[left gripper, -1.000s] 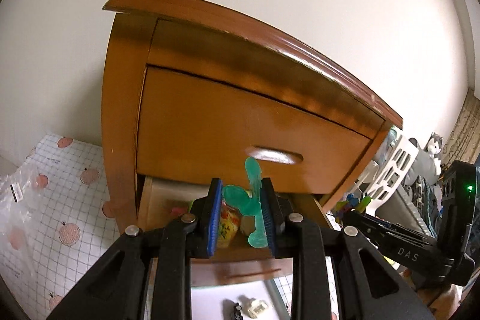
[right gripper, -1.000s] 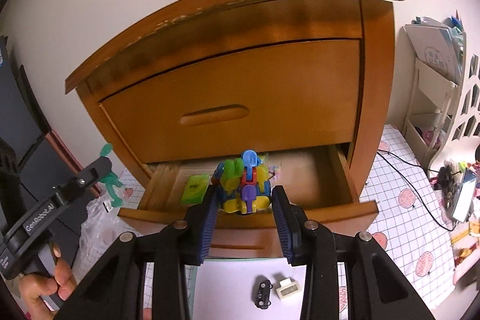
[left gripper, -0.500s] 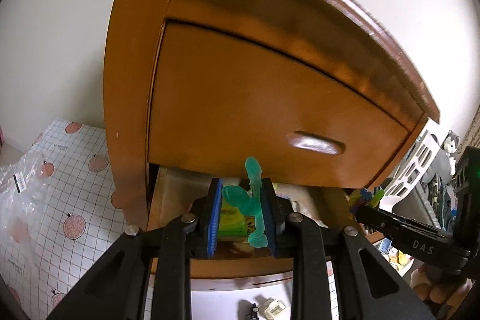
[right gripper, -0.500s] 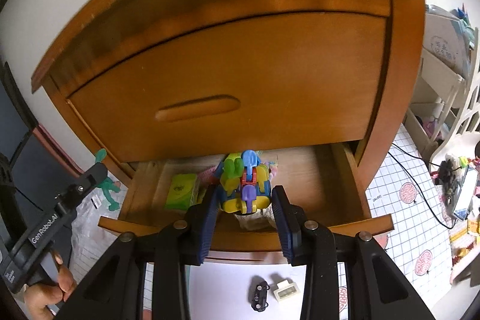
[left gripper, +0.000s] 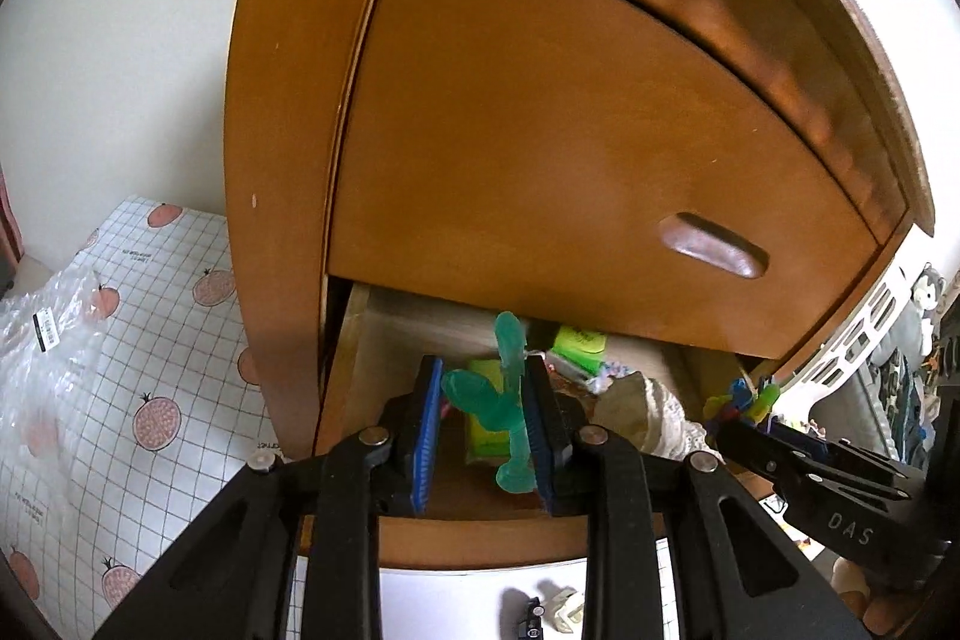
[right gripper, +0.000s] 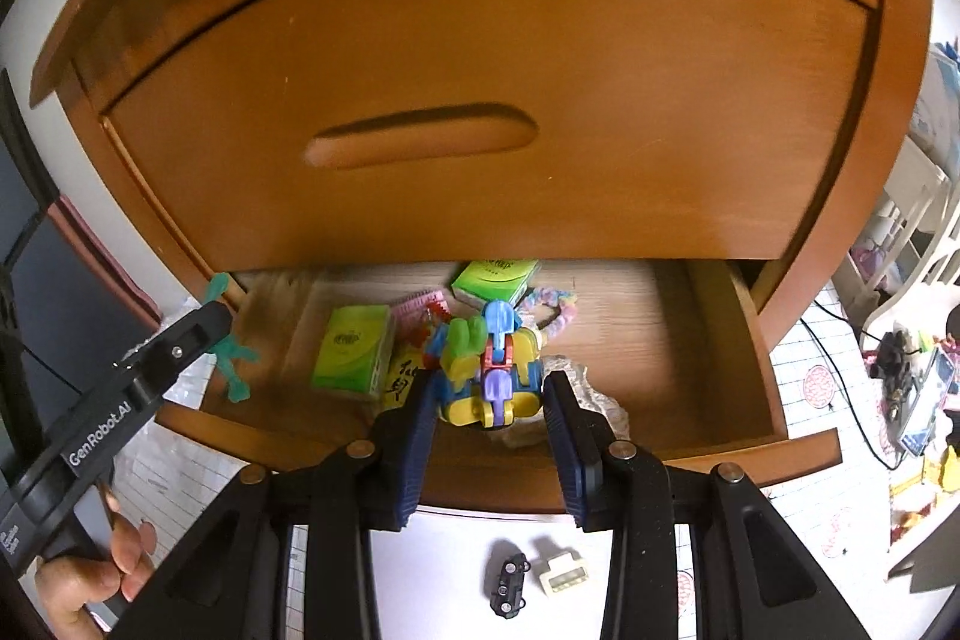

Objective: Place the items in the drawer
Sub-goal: 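Open the right tool inside the drawer while the left tool releases the green figure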

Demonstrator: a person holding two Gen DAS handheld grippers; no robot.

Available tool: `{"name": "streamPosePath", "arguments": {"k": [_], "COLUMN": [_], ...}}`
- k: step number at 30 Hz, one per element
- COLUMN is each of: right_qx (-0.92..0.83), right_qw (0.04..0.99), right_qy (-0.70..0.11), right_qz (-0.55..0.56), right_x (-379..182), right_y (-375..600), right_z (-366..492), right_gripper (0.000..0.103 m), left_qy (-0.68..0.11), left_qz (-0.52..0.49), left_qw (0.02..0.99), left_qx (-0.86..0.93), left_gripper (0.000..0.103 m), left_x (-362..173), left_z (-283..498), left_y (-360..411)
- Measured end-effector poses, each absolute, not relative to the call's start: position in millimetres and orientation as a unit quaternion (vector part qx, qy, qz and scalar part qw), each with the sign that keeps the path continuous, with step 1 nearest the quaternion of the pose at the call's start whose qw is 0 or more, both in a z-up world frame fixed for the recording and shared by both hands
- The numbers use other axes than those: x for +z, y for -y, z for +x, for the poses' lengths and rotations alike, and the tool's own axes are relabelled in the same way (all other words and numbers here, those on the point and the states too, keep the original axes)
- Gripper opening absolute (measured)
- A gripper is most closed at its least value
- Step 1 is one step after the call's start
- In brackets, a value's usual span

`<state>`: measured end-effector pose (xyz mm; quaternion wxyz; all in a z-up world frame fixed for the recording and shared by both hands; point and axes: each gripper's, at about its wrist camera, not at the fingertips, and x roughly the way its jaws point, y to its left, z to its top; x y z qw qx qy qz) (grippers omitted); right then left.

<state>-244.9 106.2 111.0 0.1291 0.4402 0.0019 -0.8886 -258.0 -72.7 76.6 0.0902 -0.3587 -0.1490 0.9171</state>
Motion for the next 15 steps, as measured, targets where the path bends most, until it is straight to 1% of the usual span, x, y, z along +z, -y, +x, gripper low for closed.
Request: {"name": "streamPosePath", "arguments": {"k": [5,8,11,15], "right_qx": [-0.886,-0.885,-0.884,-0.882], "right_qw": [0.131,0.132,0.131,0.131], "right_qy": [-0.008,-0.012,-0.013,-0.01], "right_qz": [0.444,0.447,0.45,0.453], "right_x": [107.6,105.1,103.3,101.3], "right_y": [-99.8,-97.1,-95.2,-94.6], "right_z": [-248.5,-251.4,-253.5,-254.0], "right_gripper": [0.038,0.039,0.039,0.039], "left_qy": [0.151,0.152,0.152,0.153], "left_qz": [-0.364,-0.368,-0.369,-0.371], "left_qw": [0.089,0.088,0.087,0.086], "left_qx": [0.915,0.913,0.913,0.912], "left_gripper": [0.028,0.029,0.037,0.039], "left_x": [72.4,70.7,69.0,70.9], "left_z": [-257.3,-271.5,-270.5,-260.8], "left_y": [73.0,64.0,64.2,66.4]}}
